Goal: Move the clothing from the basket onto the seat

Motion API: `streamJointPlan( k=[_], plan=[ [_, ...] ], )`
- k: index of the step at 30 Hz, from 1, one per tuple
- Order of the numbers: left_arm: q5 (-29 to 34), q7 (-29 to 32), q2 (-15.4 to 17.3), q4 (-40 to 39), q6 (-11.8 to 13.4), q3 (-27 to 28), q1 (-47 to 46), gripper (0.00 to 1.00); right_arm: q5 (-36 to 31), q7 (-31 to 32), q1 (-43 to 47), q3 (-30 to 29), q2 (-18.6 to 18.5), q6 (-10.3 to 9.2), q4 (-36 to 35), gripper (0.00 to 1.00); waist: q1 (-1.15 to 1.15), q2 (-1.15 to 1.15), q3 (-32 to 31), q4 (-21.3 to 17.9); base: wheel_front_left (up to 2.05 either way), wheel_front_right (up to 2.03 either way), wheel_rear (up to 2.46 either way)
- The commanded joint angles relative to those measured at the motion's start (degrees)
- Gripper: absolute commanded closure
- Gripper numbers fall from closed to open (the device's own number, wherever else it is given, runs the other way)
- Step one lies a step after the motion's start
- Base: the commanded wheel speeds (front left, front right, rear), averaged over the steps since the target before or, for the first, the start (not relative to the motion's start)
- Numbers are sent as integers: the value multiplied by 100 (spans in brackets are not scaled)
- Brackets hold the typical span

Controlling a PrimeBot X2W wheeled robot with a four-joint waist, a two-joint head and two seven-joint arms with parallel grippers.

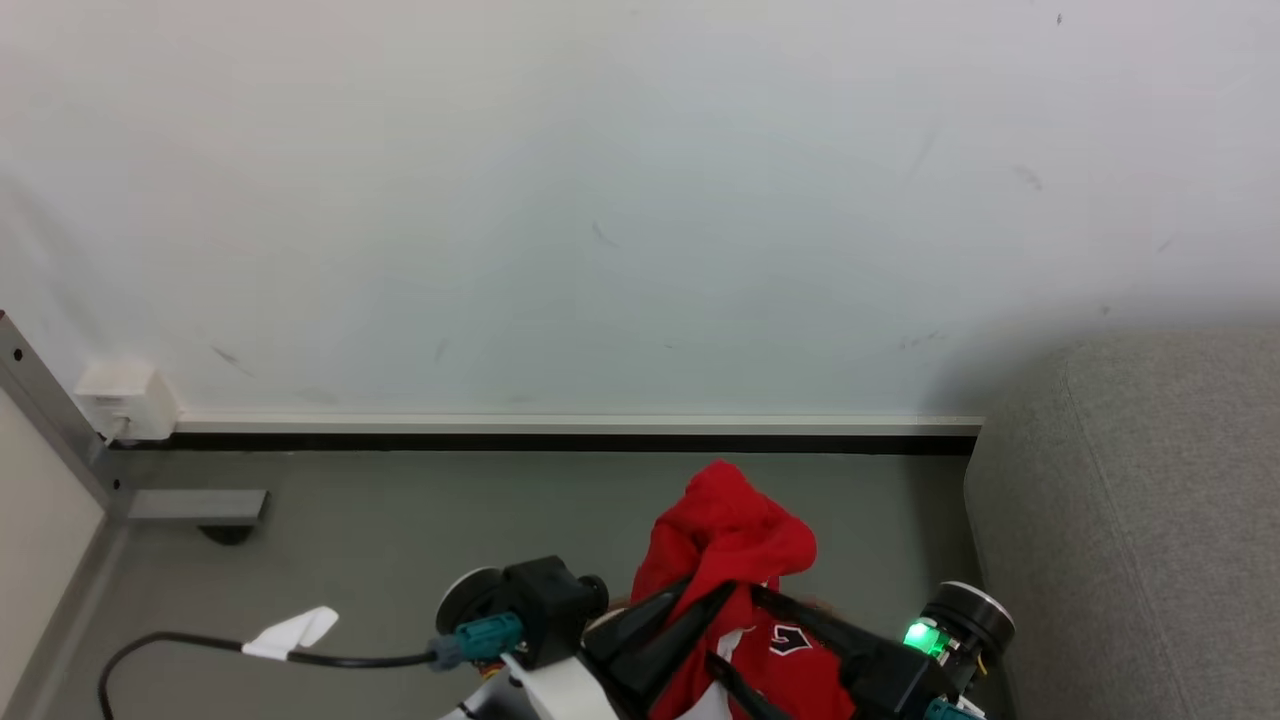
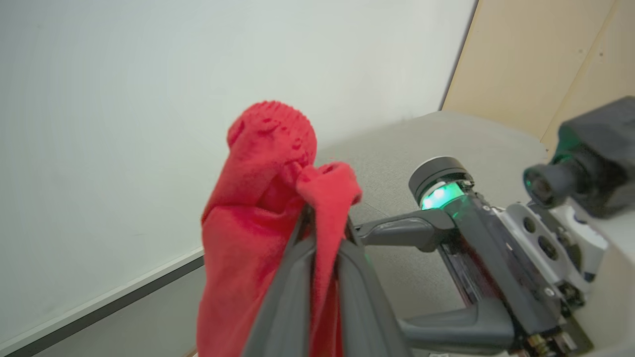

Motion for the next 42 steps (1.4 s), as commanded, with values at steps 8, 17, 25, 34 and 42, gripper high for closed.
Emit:
streamJointPlan(
  k=[8, 17, 25, 34, 42],
  plan=[
    [-165, 78, 8, -17, -90, -90, 5, 100, 210, -171, -38, -116, 169, -12, 229, 100, 0, 0, -4, -11, 0, 0, 0],
    [72, -162, 65, 237, 110, -48, -6, 0, 480, -224, 127, -426, 95, -13, 265, 100, 0, 0, 19, -155, 0, 0, 0],
    [247, -407, 32, 469, 228, -64, 5, 0, 398, -259, 270, -1021, -66, -12, 145, 100, 0, 0, 123, -683, 0, 0, 0],
    [331, -542, -42, 604, 237, -115, -66, 0, 168, -175, 467, -1895, -256, -12, -222, 100, 0, 0, 234, -1594, 0, 0, 0],
    [344, -604, -147, 652, 224, -185, -155, 0, 38, -7, 778, -2667, -287, -12, -631, 100, 0, 0, 358, -2081, 0, 0, 0]
  ],
)
